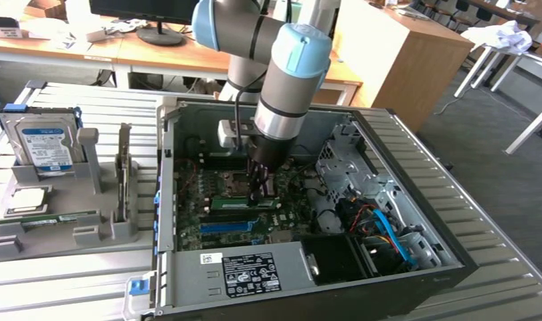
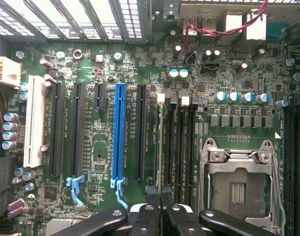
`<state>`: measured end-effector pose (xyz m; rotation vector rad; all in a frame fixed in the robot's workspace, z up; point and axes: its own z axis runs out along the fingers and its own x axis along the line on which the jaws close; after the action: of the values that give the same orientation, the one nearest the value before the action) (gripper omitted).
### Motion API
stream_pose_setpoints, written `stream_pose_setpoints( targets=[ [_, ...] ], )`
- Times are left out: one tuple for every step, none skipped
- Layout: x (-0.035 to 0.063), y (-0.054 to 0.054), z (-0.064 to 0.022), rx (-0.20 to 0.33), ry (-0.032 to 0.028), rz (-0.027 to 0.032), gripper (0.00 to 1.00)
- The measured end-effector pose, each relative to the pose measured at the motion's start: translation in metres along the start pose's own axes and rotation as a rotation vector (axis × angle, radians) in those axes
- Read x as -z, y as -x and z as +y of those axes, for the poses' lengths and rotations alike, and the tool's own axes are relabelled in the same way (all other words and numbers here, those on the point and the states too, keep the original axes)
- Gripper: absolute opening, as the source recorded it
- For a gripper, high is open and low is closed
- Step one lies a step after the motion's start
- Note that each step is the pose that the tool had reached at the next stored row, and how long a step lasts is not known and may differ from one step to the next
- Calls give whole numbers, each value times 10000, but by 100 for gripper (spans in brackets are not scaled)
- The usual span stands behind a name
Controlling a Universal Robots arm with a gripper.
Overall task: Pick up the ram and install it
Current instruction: 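Insert the ram into the slot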
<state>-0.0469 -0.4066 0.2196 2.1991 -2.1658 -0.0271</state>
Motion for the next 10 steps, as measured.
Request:
stream_pose_setpoints(
  targets=[
    [-1, 0, 0, 0, 0, 0, 13],
    [-1, 0, 0, 0, 0, 0, 13],
    [-1, 0, 0, 0, 0, 1, 13],
    [-2, 0, 0, 0, 0, 0, 13],
    [-2, 0, 0, 0, 0, 0, 13],
    [-3, 1, -1, 1, -5, -3, 13],
    [-3, 1, -1, 1, -5, -4, 14],
    [-3, 1, -1, 1, -2, -4, 14],
    [-3, 1, -1, 1, -2, -3, 20],
    [-3, 1, -1, 1, -2, -3, 20]
  ],
)
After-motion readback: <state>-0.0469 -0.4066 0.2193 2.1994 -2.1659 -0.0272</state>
